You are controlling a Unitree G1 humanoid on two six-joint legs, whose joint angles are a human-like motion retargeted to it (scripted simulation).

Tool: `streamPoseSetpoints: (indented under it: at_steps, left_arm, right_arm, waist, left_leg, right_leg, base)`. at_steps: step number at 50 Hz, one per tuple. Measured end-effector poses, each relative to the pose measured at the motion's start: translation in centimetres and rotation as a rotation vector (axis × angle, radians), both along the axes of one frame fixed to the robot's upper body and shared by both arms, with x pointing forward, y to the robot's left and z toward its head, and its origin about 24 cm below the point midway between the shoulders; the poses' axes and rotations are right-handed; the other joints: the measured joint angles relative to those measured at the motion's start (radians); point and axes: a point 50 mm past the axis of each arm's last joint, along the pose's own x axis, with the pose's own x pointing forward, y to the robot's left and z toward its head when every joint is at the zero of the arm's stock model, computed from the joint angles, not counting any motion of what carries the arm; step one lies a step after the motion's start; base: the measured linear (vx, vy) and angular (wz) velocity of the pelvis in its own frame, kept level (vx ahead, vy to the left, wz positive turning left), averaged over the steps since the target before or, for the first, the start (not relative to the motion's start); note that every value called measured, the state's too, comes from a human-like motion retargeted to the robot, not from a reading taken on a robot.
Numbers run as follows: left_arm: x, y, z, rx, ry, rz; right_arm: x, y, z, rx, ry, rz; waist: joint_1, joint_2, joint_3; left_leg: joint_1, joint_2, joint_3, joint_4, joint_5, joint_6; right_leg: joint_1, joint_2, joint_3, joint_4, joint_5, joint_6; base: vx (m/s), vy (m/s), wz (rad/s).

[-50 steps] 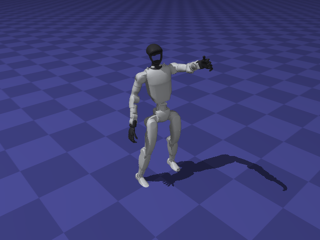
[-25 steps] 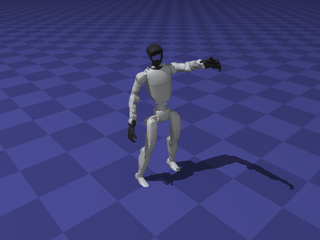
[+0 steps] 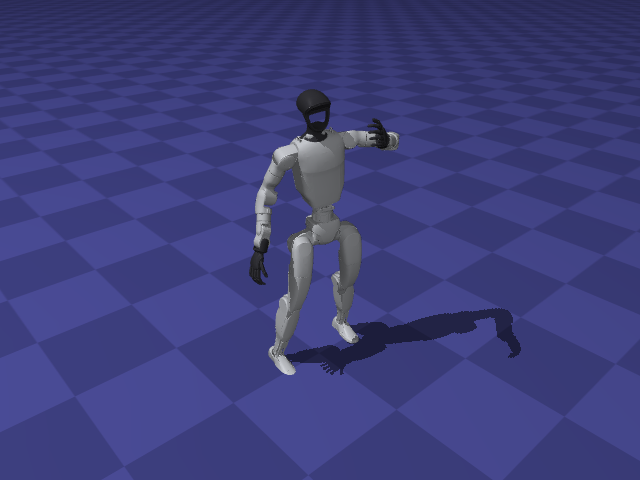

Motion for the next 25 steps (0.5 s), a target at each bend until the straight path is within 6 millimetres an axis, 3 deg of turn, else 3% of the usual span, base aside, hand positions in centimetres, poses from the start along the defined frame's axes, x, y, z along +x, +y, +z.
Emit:
streamPoseSetpoints:
  at_steps: [5, 10, 15, 25]
  left_arm:
    - [-0.5, 0.2, 0.1, 0.024, -0.010, 0.039]
    - [0.2, 0.3, -0.3, 0.020, 0.026, 0.039]
    - [0.6, 0.0, -0.8, -0.001, 0.058, 0.015]
    - [0.7, 0.0, -1.4, -0.003, 0.083, 0.016]
  right_arm:
    - [-3.3, -0.5, -0.7, 0.009, 0.176, 0.022]
    - [-4.3, -0.5, -1.0, 0.014, 0.236, 0.024]
    - [-2.8, -0.3, -0.9, 0.006, 0.159, 0.003]
    - [2.1, 0.3, -0.1, -0.006, -0.001, 0.077]
  waist:
    - [0.030, -0.003, 0.008]
    - [0.031, -0.012, 0.016]
    - [0.027, -0.023, 0.021]
    - [0.013, -0.035, 0.021]
  left_leg:
    - [-0.007, -0.002, -0.030, 0.003, 0.001, 0.005]
    - [-0.021, -0.004, -0.070, 0.011, 0.003, 0.009]
    - [-0.030, -0.007, -0.090, 0.016, 0.005, 0.010]
    - [-0.030, -0.004, -0.083, 0.023, 0.003, 0.007]
  right_leg:
    - [0.013, -0.008, -0.031, -0.004, -0.003, 0.000]
    - [0.028, -0.017, -0.070, -0.007, -0.006, 0.000]
    - [0.034, -0.023, -0.090, -0.007, -0.009, 0.000]
    - [0.031, -0.019, -0.082, -0.002, -0.011, 0.000]
  base:
    - [0.01, 0.01, 0.31]
    - [0.00, 0.00, 0.38]
    - [0.00, 0.00, 0.15]
    - [0.00, 0.00, 0.00]
